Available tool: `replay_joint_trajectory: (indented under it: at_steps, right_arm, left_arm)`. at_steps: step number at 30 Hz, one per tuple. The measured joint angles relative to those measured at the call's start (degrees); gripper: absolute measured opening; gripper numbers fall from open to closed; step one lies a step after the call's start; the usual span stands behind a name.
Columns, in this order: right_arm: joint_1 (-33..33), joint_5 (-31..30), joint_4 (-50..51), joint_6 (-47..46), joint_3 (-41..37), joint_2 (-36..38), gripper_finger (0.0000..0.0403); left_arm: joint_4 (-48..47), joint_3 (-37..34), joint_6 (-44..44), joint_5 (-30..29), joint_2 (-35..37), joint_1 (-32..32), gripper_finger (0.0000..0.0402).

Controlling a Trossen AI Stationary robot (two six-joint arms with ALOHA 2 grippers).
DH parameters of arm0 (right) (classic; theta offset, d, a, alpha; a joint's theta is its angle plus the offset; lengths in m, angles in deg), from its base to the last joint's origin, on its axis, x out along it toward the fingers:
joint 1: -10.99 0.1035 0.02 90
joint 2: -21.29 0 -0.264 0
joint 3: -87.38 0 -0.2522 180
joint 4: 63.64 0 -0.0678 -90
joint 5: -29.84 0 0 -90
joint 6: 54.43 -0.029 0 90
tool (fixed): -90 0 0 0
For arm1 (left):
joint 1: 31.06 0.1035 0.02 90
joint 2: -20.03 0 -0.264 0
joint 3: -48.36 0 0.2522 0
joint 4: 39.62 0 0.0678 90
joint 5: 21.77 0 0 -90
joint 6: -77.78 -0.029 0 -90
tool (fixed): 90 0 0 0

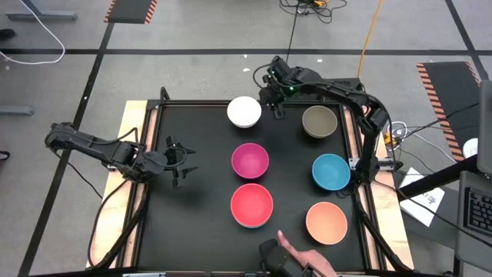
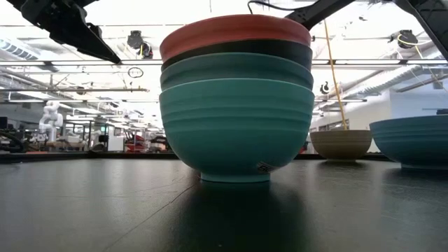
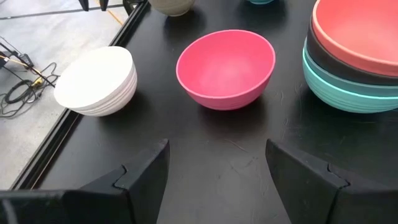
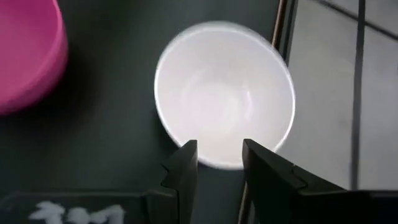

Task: Nest bowls inside each other
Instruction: Stack the white bowl on the orange bowl

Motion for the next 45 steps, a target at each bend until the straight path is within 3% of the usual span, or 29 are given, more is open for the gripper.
replay_joint_trajectory:
  at_steps: [9, 17, 28, 36, 45]
  right_arm:
    - [-0.8, 3.7, 1.3, -1.8, 0.0, -1.2, 0.0118]
    - [1.3, -0.5, 3.2, -1.7, 0.0, -7.0, 0.0118]
    - [2.2, 2.4, 4.0, -0.4, 3.1, -7.4, 0.0118]
    - [4.6, 0.1, 6.4, 0.3, 3.3, -9.8, 0.0118]
    - [4.7, 0.1, 8.9, 0.4, 9.1, -13.7, 0.0118]
  left_arm:
    - [0.0, 0.0, -0.1, 0.0, 0.0, 0.0, 0.0269]
    - [-0.2, 0.0, -0.1, 0.0, 0.0, 0.0, 0.0269]
    - [2.8, -3.7, -0.1, 0.0, 0.0, 0.0, 0.0269]
    - [3.2, -3.7, 0.1, 0.0, 0.0, 0.0, 0.0269]
    - [4.5, -3.7, -0.1, 0.2, 0.0, 0.1, 0.0269]
